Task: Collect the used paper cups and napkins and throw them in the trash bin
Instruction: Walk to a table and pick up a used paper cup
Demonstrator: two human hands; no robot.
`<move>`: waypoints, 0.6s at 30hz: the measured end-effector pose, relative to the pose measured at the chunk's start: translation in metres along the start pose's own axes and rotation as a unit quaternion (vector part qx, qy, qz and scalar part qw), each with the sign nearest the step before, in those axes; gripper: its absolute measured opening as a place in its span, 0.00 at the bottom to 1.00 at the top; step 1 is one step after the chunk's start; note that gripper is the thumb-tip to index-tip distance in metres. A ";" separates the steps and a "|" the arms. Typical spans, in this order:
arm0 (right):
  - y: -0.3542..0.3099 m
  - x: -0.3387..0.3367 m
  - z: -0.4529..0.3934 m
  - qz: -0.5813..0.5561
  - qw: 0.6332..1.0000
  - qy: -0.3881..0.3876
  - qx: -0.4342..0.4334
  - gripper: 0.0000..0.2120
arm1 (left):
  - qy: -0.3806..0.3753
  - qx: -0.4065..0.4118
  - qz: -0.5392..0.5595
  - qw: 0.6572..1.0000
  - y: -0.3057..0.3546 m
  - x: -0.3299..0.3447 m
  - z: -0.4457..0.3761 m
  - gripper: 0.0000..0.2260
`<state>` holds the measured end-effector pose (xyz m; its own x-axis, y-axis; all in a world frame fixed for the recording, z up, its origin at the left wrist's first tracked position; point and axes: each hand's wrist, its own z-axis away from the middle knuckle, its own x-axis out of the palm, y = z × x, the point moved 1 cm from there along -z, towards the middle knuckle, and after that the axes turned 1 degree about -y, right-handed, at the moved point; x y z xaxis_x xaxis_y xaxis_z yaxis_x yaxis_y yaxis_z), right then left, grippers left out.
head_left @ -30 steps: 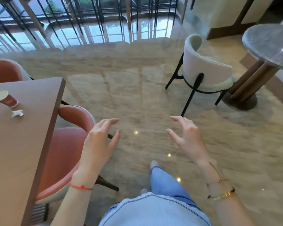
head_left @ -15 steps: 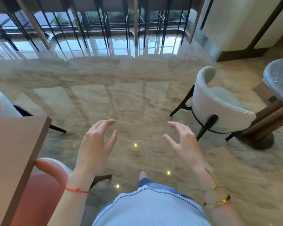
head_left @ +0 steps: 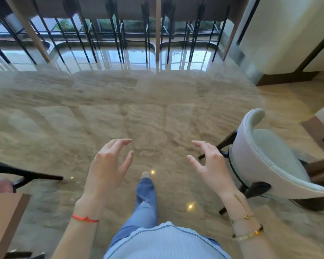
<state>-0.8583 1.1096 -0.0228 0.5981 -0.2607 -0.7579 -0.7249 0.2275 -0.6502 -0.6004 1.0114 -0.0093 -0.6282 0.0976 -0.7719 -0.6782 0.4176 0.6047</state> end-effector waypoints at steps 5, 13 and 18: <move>-0.009 0.015 -0.123 0.012 1.000 -0.004 -0.009 0.21 | 0.016 0.006 0.007 1.000 -0.029 0.003 -0.115 0.13; -0.026 0.024 -0.309 -0.009 1.000 0.022 -0.006 0.20 | 0.006 0.031 -0.012 0.999 -0.059 0.006 -0.304 0.13; -0.016 0.025 -0.397 -0.010 0.999 0.033 0.012 0.20 | -0.013 0.038 -0.009 0.999 -0.070 0.019 -0.405 0.13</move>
<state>-0.9673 0.7269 -0.0105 0.5876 -0.3270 -0.7401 -0.7046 0.2429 -0.6667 -0.7188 0.6184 0.0129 -0.6060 0.1120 -0.7875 -0.6578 0.4861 0.5753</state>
